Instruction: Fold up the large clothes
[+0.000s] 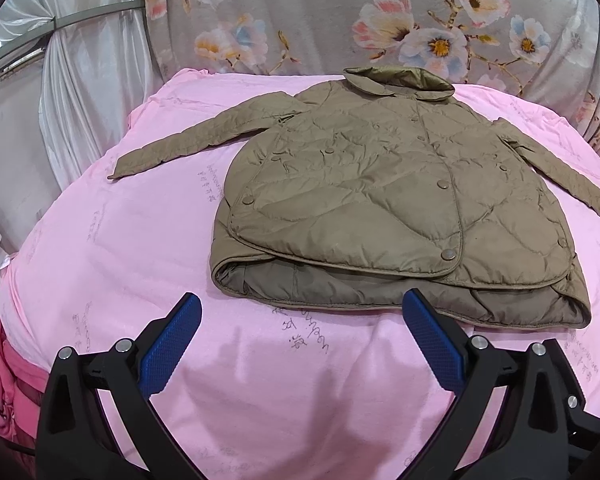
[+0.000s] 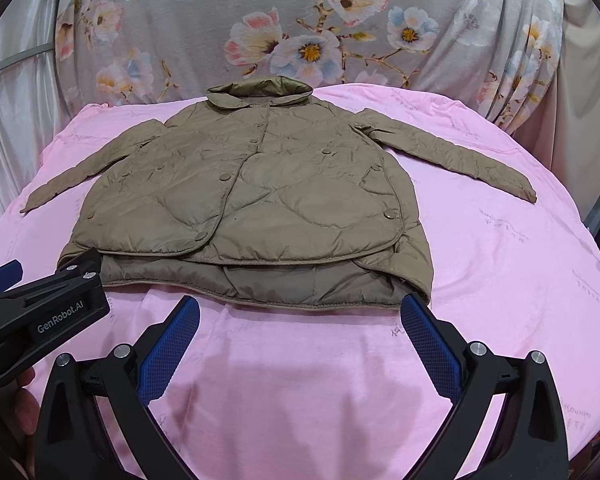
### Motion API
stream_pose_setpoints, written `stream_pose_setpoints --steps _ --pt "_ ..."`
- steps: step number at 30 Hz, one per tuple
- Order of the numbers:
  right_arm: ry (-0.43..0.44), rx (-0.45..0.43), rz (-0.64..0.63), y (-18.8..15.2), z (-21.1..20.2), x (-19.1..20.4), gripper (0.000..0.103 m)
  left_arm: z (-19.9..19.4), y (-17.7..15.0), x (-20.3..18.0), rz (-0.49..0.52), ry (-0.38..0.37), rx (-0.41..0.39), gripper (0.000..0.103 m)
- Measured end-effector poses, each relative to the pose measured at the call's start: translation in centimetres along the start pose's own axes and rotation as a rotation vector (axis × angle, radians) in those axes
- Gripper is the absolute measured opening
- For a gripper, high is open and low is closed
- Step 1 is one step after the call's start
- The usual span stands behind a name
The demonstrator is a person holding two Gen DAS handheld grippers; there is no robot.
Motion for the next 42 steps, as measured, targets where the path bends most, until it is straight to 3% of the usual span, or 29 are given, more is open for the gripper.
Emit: stream_pose_setpoints --steps 42 --pt "-0.004 0.003 -0.001 -0.5 0.1 0.3 0.098 0.2 -1.1 -0.5 -0.003 0.001 -0.003 0.098"
Point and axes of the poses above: each gripper's, at about its wrist camera, not at the fingertips, and z roughly the way its jaws point, x to its left, y to its top, the point moved 2 cm from there along z, roughly the way its jaws point, and after that the axes turned 6 degrees about z, right-handed, at the moved point
